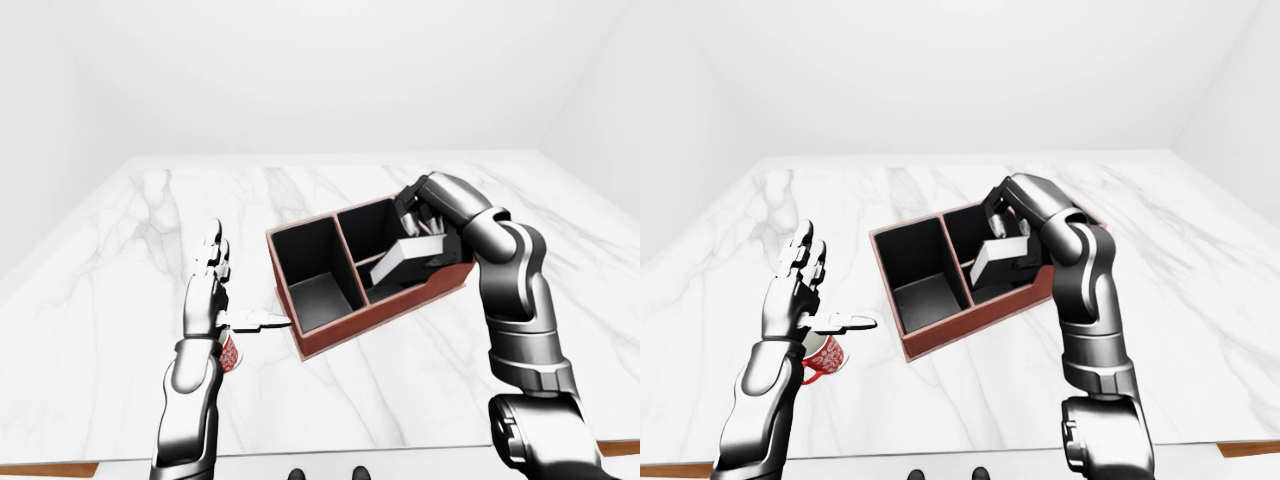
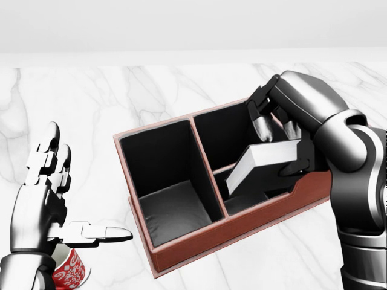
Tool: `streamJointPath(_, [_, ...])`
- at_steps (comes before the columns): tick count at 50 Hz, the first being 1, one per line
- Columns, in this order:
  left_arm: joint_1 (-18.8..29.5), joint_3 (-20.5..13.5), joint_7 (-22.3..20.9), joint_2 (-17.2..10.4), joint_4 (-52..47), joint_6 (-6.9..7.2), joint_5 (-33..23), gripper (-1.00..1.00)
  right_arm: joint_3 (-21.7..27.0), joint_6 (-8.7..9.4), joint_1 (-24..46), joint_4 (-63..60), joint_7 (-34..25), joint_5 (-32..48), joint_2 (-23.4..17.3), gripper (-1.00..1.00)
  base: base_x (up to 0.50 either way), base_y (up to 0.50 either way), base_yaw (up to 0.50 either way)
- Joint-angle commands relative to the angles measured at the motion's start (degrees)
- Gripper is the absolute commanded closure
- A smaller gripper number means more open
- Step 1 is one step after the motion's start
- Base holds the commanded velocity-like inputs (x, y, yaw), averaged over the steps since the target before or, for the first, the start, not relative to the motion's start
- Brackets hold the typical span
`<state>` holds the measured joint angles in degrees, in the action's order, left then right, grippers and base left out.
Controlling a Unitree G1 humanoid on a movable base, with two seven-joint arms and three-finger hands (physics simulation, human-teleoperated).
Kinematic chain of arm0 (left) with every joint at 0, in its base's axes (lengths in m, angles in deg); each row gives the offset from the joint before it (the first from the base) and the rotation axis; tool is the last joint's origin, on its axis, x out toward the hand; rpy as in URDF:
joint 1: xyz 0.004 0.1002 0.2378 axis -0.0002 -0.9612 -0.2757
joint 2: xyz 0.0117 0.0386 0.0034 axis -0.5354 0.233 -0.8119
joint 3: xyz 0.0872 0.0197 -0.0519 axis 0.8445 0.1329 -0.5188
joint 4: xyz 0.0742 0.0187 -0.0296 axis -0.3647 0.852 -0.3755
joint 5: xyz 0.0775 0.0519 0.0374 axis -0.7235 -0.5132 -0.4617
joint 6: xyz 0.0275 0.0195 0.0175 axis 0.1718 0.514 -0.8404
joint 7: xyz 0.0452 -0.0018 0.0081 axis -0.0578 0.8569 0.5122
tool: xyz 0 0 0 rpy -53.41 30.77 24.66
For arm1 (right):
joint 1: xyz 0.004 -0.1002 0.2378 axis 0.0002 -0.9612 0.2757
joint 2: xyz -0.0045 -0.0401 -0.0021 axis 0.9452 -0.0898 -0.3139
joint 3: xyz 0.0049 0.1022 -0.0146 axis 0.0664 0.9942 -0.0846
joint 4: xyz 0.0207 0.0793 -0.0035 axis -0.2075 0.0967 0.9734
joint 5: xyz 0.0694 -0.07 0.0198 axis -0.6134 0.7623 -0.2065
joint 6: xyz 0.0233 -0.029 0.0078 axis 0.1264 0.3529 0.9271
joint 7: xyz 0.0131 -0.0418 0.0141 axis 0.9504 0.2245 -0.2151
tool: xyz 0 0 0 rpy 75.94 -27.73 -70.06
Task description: Pick up the book and place it in the back compartment of the caddy.
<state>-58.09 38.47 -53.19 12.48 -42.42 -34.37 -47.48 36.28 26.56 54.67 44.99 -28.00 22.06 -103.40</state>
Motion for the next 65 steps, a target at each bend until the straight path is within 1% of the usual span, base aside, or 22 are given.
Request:
streamJointPath(1, [-0.09,0.11,0.01,0.04,0.14,0.0,-0.12,-1.0,0.14,0.0,1.07,1.08,1.98,-0.07,0.15,1.0,0.0,0.0,0.0])
streamJointPath(9, [-0.28,0.0,-0.07,0.01,-0.33,0.0,-0.12,-1.0,-0.26,0.0,0.96,2.63,3.34,0.29,0.56,1.0,0.0,0.0,0.0])
streamJointPath(23, [-0.1,0.01,0.0,0.03,-0.58,0.0,-0.22,-1.0,-0.74,0.0,1.64,7.88,7.58,0.72,0.66,1.0,0.0,0.0,0.0])
streamJointPath(52, [-0.13,0.12,0.08,0.01,-0.18,0.0,-0.52,-1.0,-0.88,-0.02,0.89,9.41,9.56,1.0,0.88,1.0,0.0,0.0,0.0])
streamJointPath(62, [0.09,0.22,0.13,0.05,0.62,0.0,-0.68,-1.0,-0.85,-1.46,1.07,10.18,10.18,0.7,0.9,1.0,0.0,0.0,0.0])
streamJointPath(65, [0.12,0.18,0.15,0.02,0.36,0.0,-0.61,-1.0,-0.81,-1.64,1.31,10.36,10.38,0.56,0.87,1.0,0.0,0.0,0.0])
